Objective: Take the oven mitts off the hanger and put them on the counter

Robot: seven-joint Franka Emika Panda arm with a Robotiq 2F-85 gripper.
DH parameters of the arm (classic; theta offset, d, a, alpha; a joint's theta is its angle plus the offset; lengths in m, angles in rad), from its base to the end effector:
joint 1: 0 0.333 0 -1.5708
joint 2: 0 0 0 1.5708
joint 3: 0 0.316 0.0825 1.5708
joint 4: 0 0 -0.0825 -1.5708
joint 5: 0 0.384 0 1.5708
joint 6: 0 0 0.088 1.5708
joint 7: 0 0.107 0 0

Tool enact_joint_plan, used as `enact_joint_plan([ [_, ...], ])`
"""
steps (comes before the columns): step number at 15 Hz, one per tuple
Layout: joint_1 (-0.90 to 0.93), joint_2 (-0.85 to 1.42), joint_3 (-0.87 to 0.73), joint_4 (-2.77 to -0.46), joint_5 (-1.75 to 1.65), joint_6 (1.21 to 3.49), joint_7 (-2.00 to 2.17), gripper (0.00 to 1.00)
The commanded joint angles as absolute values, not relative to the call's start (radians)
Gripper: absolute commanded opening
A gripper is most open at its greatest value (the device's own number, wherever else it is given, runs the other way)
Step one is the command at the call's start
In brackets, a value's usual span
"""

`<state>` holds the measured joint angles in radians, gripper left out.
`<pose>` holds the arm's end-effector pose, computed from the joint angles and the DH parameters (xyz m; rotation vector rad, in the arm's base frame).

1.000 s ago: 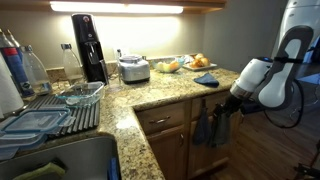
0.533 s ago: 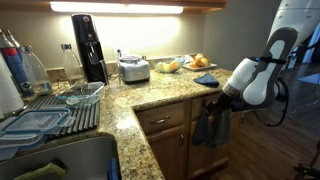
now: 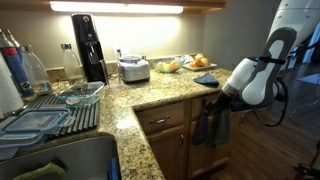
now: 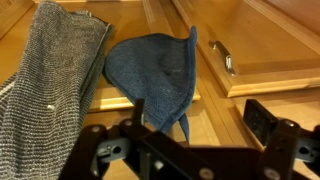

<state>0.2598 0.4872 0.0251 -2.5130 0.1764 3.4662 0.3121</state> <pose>0.4677 0.1163 0.1486 -2.9207 0.3128 -0.6645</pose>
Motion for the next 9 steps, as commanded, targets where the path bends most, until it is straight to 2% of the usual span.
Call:
enact_joint_plan([
  [1,0.259,0.523,0.024,-2.467,0.223,3.466,0.273,1.0],
  [9,0.245,0.639,0.02,-2.379,0.226,3.466,0.264,1.0],
])
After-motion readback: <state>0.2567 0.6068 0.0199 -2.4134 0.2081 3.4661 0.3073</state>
